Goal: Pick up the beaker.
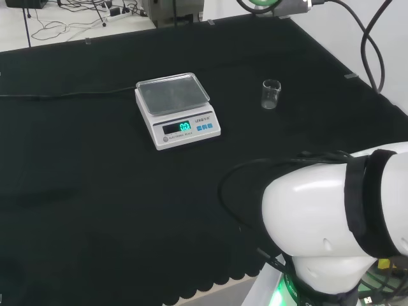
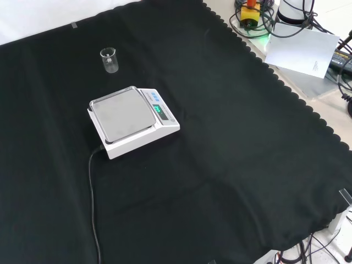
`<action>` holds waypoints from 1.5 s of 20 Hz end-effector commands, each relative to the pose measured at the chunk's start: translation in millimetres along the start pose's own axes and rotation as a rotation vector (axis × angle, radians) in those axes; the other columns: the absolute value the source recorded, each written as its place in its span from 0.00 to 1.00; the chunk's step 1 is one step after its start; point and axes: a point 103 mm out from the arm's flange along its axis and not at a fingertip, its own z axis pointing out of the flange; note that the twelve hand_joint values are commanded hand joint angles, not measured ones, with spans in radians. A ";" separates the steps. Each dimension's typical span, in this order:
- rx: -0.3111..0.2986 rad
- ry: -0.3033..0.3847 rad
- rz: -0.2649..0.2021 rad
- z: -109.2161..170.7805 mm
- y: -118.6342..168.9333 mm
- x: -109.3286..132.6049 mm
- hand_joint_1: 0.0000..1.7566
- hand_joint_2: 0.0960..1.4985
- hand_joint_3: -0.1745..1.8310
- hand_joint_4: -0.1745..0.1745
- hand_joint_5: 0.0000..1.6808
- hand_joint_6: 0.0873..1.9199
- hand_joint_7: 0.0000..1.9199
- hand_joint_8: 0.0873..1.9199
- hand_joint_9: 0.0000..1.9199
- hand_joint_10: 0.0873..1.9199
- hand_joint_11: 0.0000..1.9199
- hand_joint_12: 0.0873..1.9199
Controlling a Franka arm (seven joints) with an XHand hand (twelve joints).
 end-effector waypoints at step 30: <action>0.229 0.096 0.024 141.5 152.4 -123.6 0.37 0.52 0.33 0.53 0.28 0.14 0.17 0.26 0.15 0.36 0.00 0.47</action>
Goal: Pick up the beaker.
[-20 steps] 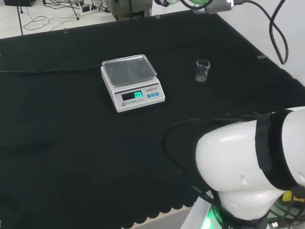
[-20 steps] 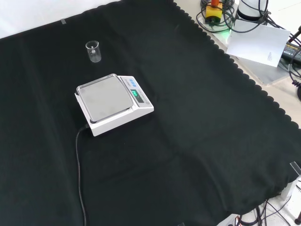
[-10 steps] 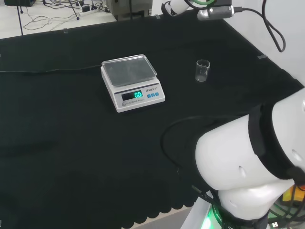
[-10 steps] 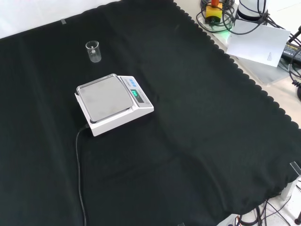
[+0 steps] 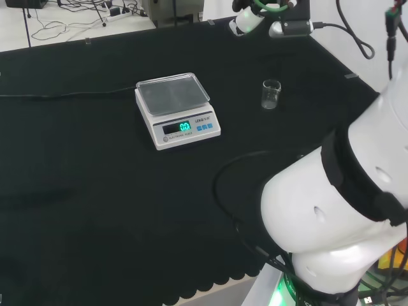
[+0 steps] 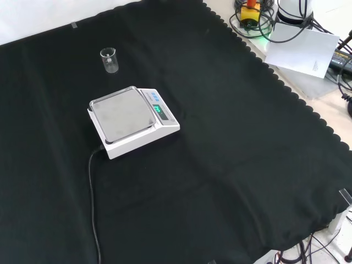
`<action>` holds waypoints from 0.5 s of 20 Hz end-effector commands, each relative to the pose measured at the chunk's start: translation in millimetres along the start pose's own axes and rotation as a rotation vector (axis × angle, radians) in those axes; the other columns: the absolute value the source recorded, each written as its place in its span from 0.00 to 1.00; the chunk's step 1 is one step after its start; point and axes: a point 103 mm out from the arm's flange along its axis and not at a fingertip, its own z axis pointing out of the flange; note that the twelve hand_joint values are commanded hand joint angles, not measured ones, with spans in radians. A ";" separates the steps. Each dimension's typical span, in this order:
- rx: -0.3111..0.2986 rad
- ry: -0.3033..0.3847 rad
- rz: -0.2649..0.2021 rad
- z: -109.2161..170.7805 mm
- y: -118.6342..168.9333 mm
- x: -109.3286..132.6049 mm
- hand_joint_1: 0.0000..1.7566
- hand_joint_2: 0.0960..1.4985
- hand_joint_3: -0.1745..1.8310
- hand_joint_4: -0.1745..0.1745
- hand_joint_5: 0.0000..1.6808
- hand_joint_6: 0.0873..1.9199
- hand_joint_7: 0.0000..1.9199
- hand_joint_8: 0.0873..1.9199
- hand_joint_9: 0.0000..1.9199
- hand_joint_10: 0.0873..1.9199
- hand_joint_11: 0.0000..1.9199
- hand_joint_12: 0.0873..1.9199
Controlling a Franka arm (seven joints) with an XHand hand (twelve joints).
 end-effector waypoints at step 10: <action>0.067 0.014 -0.006 57.7 91.5 -83.5 0.37 0.52 0.33 0.52 0.29 0.14 0.17 0.27 0.15 0.36 0.00 0.47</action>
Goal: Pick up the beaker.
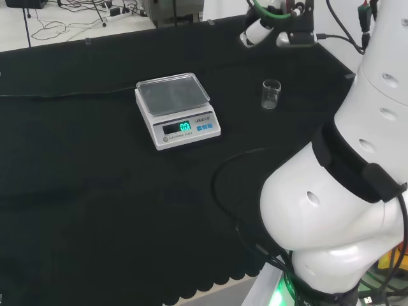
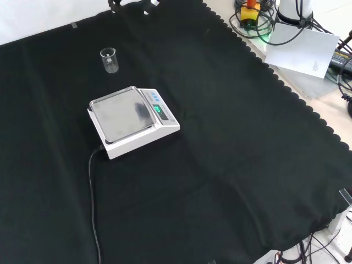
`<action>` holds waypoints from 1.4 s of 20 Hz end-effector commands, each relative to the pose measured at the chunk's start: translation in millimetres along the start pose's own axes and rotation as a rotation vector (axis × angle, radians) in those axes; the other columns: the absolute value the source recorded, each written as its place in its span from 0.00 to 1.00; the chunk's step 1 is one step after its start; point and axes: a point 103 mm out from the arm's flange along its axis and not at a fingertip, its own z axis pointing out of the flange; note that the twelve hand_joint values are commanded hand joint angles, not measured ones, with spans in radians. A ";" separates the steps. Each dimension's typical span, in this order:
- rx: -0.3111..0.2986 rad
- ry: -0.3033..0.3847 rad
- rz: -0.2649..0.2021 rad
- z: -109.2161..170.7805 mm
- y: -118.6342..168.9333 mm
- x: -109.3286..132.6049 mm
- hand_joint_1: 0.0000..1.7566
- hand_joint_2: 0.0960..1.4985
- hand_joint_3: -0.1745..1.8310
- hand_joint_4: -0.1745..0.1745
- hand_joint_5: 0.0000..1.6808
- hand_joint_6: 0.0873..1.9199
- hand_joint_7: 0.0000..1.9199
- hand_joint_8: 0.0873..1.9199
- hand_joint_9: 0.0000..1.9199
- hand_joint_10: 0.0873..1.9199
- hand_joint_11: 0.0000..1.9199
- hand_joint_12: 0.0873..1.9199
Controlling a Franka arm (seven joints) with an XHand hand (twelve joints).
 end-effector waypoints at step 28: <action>0.106 0.111 -0.011 81.1 121.4 -108.3 0.38 0.53 0.32 0.48 0.30 0.16 0.18 0.27 0.17 0.36 0.00 0.51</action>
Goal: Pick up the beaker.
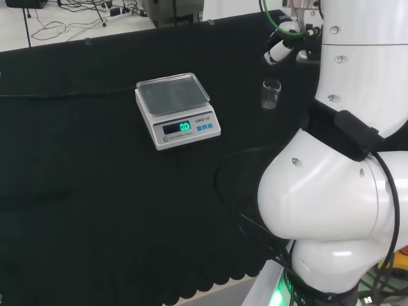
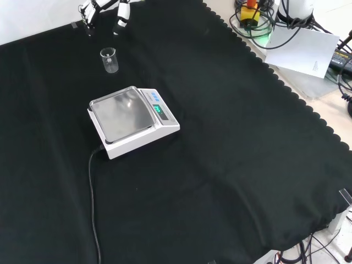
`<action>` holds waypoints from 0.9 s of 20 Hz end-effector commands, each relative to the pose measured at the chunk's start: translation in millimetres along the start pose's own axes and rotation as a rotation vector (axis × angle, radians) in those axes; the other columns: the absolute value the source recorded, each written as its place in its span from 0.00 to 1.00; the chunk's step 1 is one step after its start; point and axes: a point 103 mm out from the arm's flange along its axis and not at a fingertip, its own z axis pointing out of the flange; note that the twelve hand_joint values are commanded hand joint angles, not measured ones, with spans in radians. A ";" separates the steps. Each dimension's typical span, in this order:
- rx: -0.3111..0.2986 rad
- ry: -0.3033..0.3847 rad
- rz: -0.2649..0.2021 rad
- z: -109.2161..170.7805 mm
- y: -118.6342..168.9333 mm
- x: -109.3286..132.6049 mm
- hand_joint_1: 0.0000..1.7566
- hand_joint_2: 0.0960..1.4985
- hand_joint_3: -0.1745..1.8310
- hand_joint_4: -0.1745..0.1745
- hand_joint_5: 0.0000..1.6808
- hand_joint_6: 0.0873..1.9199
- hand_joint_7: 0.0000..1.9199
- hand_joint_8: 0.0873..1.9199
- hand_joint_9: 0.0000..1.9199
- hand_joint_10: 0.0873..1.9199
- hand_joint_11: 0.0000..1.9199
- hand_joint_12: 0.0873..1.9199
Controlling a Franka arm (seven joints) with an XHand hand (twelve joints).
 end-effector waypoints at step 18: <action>0.153 -0.029 -0.039 41.6 36.4 2.7 0.36 0.45 0.20 0.58 0.18 0.00 0.04 0.21 0.00 0.38 0.00 0.47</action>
